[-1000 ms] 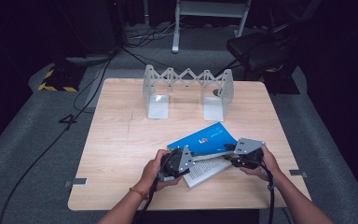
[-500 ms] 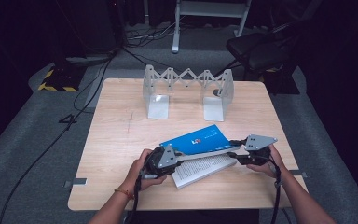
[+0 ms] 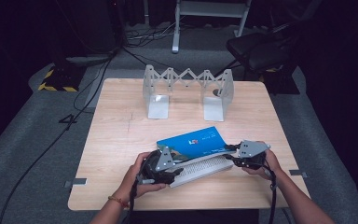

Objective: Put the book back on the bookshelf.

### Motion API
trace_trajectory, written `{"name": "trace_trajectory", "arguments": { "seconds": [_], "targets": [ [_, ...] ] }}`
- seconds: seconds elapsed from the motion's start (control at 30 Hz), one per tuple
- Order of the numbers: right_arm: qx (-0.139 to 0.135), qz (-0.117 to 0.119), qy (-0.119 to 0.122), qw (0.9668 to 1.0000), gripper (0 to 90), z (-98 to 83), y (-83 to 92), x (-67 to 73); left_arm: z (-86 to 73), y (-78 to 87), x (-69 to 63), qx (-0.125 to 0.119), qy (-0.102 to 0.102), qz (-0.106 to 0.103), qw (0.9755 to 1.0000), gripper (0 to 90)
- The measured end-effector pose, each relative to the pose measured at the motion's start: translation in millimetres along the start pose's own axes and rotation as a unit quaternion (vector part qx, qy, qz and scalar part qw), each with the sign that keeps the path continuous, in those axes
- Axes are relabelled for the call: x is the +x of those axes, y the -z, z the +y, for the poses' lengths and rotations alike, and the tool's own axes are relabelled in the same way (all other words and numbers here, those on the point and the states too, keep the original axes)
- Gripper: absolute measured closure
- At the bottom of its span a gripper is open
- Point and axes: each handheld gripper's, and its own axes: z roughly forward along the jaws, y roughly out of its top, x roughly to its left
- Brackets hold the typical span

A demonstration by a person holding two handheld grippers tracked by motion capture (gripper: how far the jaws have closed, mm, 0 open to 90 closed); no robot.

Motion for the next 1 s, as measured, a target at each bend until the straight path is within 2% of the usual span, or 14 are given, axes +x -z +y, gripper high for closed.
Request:
{"name": "trace_trajectory", "arguments": {
  "seconds": [0.1, 0.17, 0.27, 0.37, 0.4, 0.43, 0.5, 0.57, 0.67, 0.73, 0.8, 0.93, 1.0],
  "targets": [
    [0.002, -0.005, 0.010, 0.9999, 67.3, 3.8, -0.2, 2.7, 5.8, -7.1, -8.4, 0.021, -0.002, 0.032, 0.9993, 43.0],
    [0.005, -0.006, 0.013, 0.9999, 67.6, 6.3, -0.7, 5.1, 2.8, -11.8, -7.8, 0.025, 0.009, 0.043, 0.9987, 43.4],
    [0.010, -0.007, 0.018, 0.9998, 68.0, 9.7, -1.9, 9.0, -3.1, -13.9, -3.5, 0.031, 0.009, 0.060, 0.9976, 54.4],
    [0.011, -0.008, 0.022, 0.9997, 69.1, 13.4, -3.1, 12.4, -5.2, -11.1, 0.1, 0.035, 0.004, 0.063, 0.9974, 65.3],
    [0.009, -0.008, 0.024, 0.9996, 69.4, 14.9, -3.6, 13.4, -6.8, -7.6, 2.8, 0.037, -0.013, 0.065, 0.9971, 66.9],
    [0.009, -0.008, 0.024, 0.9996, 69.4, 14.9, -3.6, 13.4, -6.8, -7.6, 2.8, 0.037, -0.013, 0.065, 0.9971, 67.5],
    [0.004, -0.006, 0.028, 0.9996, 70.2, 19.5, -5.1, 17.1, -12.0, -2.0, 12.4, 0.029, -0.009, 0.051, 0.9982, 67.7],
    [-0.001, 0.000, 0.031, 0.9995, 70.7, 25.2, -7.5, 21.9, -19.7, 4.8, 22.4, 0.025, -0.014, 0.038, 0.9988, 67.9],
    [-0.019, 0.020, 0.029, 0.9992, 68.9, 28.4, -13.7, 26.4, -29.6, 8.9, 30.8, 0.026, -0.015, 0.024, 0.9993, 67.9],
    [-0.032, 0.040, 0.026, 0.9983, 66.2, 26.0, -17.8, 24.8, -33.8, 9.3, 34.0, 0.029, -0.015, 0.018, 0.9993, 67.9],
    [-0.037, 0.050, 0.017, 0.9979, 64.4, 22.3, -21.2, 22.0, -36.3, 9.4, 36.8, 0.029, -0.014, 0.012, 0.9994, 67.9],
    [-0.031, 0.044, 0.026, 0.9982, 69.7, 16.5, -22.6, 19.5, -36.4, 10.2, 40.4, 0.036, -0.007, 0.004, 0.9993, 66.8],
    [-0.022, 0.037, 0.038, 0.9984, 71.1, 18.8, -22.3, 21.9, -34.6, 9.8, 41.1, 0.045, 0.009, 0.003, 0.9989, 62.9]
  ]
}}
